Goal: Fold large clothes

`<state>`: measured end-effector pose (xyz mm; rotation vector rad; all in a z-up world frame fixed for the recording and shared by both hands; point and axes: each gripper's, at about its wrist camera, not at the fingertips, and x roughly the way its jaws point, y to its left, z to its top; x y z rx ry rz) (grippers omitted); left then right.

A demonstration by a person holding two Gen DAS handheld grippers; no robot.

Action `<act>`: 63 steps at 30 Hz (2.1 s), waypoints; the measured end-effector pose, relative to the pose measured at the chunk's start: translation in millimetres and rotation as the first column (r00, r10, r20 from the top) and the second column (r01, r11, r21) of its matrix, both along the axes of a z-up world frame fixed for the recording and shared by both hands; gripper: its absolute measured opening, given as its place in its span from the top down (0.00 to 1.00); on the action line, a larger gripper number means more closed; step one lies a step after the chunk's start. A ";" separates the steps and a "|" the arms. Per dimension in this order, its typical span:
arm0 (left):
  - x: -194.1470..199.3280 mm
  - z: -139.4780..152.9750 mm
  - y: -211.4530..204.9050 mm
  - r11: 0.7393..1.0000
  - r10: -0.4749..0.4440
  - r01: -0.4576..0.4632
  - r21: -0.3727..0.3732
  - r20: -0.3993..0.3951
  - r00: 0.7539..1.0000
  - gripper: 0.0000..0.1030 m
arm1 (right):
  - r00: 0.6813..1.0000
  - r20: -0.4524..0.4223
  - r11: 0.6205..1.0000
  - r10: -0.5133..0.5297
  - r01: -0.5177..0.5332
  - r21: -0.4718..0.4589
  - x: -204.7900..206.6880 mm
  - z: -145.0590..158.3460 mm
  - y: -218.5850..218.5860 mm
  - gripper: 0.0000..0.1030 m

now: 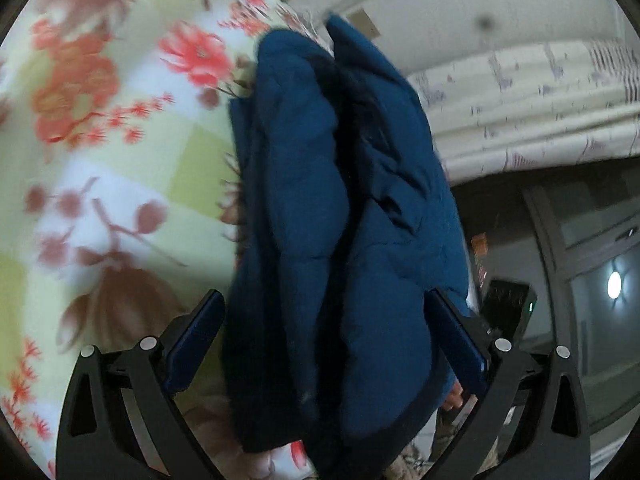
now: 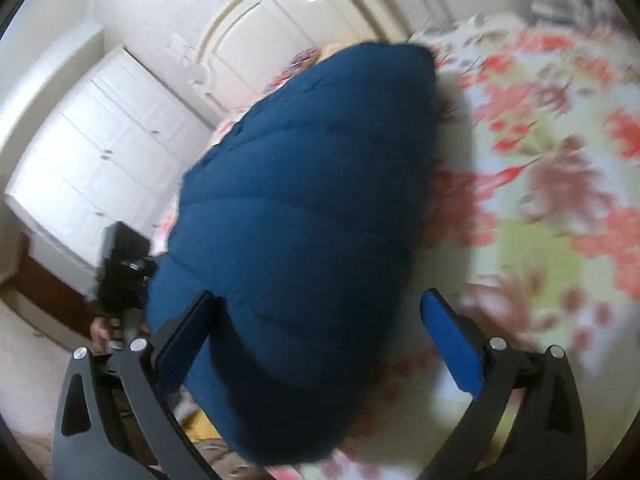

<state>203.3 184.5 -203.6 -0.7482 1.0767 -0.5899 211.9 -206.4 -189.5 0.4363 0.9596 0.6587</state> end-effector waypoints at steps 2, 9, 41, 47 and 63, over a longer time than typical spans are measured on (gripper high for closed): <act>4.8 -0.4 -5.1 1.000 -0.022 0.022 -0.003 -0.003 1.000 0.04 | 1.000 -0.013 0.999 0.026 -0.025 0.037 5.4 -5.2 3.4 0.03; 26.8 32.7 -33.7 0.999 -0.050 0.049 0.015 0.123 0.991 0.43 | 0.987 0.160 0.999 -0.003 0.010 -0.040 -6.5 16.1 4.1 0.45; -59.2 252.2 -176.8 0.703 0.000 -0.529 0.475 0.744 0.668 0.04 | 0.752 0.614 0.766 -0.241 0.535 -0.355 -101.9 213.6 -10.1 0.02; -90.9 227.5 -187.9 0.690 0.043 -0.534 0.488 0.709 0.704 0.04 | 0.801 0.541 0.742 -0.256 0.522 -0.421 -122.3 193.7 -12.4 0.02; -107.2 202.0 -179.9 0.640 0.054 -0.550 0.537 0.682 0.729 0.04 | 0.846 0.492 0.724 -0.206 0.470 -0.505 -124.0 154.8 14.5 0.03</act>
